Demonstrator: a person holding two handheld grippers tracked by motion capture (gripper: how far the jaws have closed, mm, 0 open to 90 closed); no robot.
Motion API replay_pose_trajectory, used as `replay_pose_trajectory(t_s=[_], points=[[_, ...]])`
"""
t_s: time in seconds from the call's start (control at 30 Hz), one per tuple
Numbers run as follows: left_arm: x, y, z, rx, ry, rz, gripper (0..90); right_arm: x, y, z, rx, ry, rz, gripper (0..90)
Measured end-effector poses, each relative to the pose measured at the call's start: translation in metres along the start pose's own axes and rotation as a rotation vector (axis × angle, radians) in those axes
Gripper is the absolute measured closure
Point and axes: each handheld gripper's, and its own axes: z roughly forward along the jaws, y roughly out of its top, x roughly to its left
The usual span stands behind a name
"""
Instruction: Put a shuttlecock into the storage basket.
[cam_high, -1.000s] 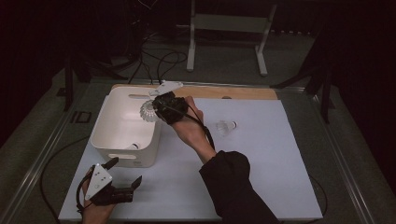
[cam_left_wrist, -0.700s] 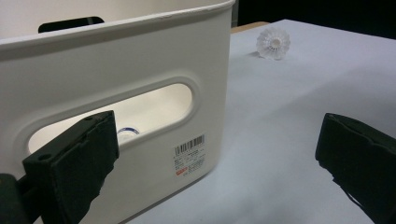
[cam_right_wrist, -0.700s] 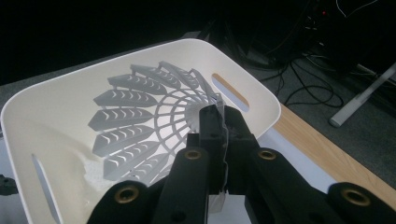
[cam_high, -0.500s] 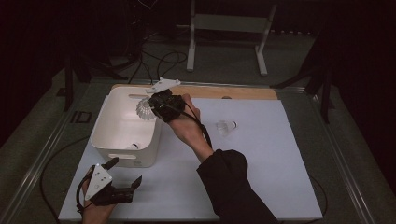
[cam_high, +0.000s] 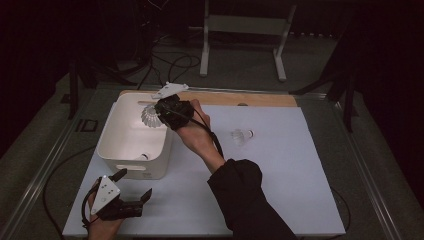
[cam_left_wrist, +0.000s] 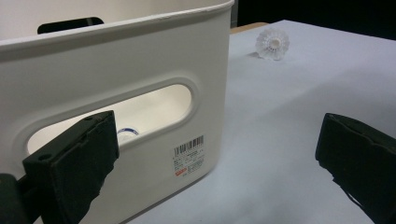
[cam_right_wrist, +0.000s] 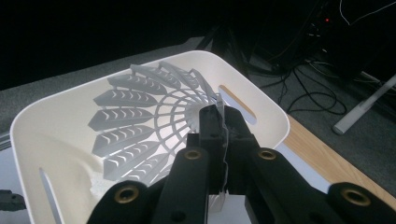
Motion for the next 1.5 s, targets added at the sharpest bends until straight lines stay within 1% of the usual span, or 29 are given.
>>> replay_pose_trajectory(t_s=[0.3, 0.37, 0.43, 0.5, 0.6, 0.7, 1.0, 1.1, 1.2, 1.3, 1.5], points=[[0.000, 0.000, 0.000, 0.000, 0.000, 0.002, 0.3, 0.001, 0.002, 0.003, -0.004, 0.008, 0.006, 88.5], [0.000, 0.000, 0.000, 0.002, 0.001, 0.004, 0.3, 0.000, 0.002, 0.004, -0.005, 0.009, -0.004, 88.5], [0.000, 0.000, 0.000, 0.001, 0.002, 0.005, 0.3, 0.001, 0.004, 0.006, -0.004, 0.012, 0.006, 88.5], [0.000, 0.000, 0.000, 0.001, 0.002, 0.004, 0.2, 0.002, 0.004, 0.007, -0.005, 0.014, 0.001, 88.5], [0.000, 0.000, 0.000, 0.002, 0.001, 0.005, 0.3, 0.003, 0.005, 0.008, -0.006, 0.020, 0.008, 88.5], [0.000, 0.000, 0.000, 0.001, 0.001, 0.004, 0.2, 0.004, 0.005, 0.011, -0.005, 0.026, 0.001, 88.5], [0.000, 0.000, 0.000, -0.003, 0.002, 0.005, 0.3, 0.004, 0.004, 0.016, 0.002, 0.029, 0.002, 88.4], [0.001, 0.000, 0.000, -0.003, 0.002, 0.004, 0.2, 0.006, 0.004, 0.019, 0.005, 0.033, -0.003, 88.3], [0.001, 0.000, 0.000, -0.003, 0.002, 0.004, 0.2, 0.007, 0.004, 0.020, 0.010, 0.034, 0.003, 88.3], [0.001, 0.000, 0.000, -0.002, 0.002, 0.004, 0.2, 0.008, 0.004, 0.022, 0.009, 0.035, -0.004, 88.3], [0.000, 0.000, 0.000, -0.001, 0.001, 0.002, 0.3, 0.009, 0.005, 0.025, 0.011, 0.034, 0.004, 87.6]])
